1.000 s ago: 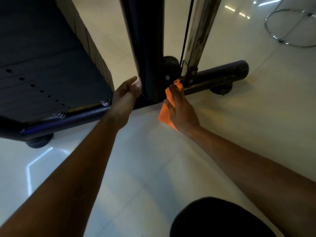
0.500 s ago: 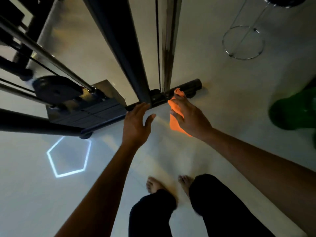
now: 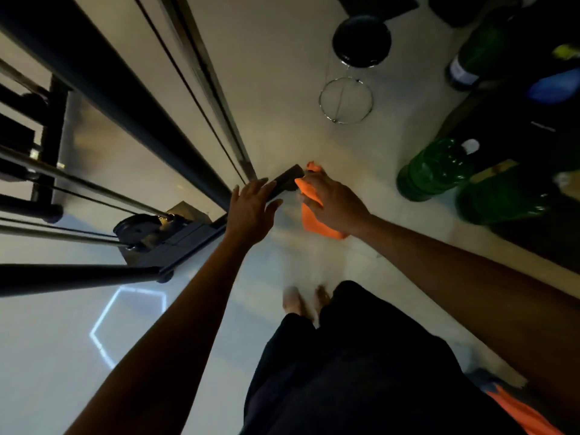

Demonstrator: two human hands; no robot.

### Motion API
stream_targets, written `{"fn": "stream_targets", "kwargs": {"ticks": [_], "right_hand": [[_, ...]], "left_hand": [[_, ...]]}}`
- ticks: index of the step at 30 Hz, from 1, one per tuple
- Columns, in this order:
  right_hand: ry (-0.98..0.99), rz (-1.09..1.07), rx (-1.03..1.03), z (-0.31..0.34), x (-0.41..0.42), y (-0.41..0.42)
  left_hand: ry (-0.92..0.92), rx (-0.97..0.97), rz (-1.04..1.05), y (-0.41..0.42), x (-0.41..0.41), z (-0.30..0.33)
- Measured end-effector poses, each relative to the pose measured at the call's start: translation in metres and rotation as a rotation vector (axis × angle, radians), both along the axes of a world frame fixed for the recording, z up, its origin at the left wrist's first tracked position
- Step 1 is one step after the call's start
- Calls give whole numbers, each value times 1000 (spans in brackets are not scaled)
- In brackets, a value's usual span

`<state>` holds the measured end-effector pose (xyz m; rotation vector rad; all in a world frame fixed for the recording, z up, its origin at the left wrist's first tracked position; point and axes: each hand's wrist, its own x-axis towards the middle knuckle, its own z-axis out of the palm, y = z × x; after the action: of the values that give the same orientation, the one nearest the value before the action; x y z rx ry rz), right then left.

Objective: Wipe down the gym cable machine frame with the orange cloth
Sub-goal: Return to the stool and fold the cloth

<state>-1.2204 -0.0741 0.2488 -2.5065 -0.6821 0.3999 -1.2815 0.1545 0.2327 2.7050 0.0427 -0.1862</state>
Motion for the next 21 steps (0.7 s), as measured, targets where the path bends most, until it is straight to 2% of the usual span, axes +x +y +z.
{"fn": "stream_targets", "kwargs": {"ticks": [4,9,15,21], "right_hand": [[-53,-112,29,8,7,-34],[-66,-262,32,-1,59,-81],[-77,-300,17,-19,177,-150],[-85,-321,37,-16,298,-208]], "left_hand": [[11,13,-115,-29,30,-2],[-3,-2,-217,-67,97,2],[-31,20,-202,-115,219,-15],[-13,14,-163,-171,335,-6]]}}
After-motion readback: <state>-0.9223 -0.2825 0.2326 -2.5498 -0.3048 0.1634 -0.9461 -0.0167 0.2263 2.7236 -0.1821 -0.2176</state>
